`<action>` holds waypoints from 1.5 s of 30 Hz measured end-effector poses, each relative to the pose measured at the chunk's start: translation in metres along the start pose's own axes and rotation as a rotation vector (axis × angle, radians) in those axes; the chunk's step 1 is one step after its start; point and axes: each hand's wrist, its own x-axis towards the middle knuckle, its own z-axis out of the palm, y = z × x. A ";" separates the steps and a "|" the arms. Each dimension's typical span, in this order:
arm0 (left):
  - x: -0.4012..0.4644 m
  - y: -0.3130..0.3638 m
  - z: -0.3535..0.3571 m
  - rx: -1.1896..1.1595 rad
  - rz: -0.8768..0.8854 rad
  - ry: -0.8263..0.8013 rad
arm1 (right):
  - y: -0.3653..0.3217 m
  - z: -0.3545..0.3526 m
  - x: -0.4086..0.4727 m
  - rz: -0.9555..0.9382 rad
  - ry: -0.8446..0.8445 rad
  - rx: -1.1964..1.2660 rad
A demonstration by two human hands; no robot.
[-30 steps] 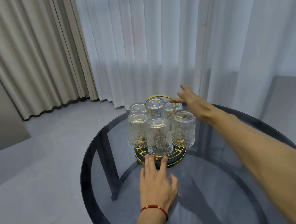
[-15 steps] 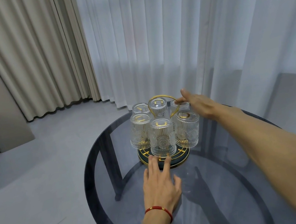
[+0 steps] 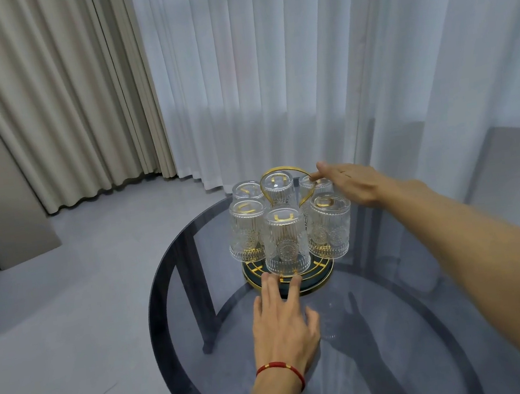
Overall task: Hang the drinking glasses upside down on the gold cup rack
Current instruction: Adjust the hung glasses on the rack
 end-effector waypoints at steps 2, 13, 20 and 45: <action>0.000 0.000 0.000 -0.002 0.004 0.004 | 0.002 -0.001 0.000 0.007 0.011 0.001; -0.001 0.001 -0.003 -0.010 0.000 -0.013 | 0.007 -0.006 0.003 0.071 0.054 0.156; 0.000 0.001 -0.003 -0.003 0.007 -0.002 | -0.042 -0.009 0.017 -0.070 0.117 0.460; 0.001 0.001 -0.005 -0.008 0.027 -0.036 | -0.068 0.013 0.077 0.152 -0.163 0.214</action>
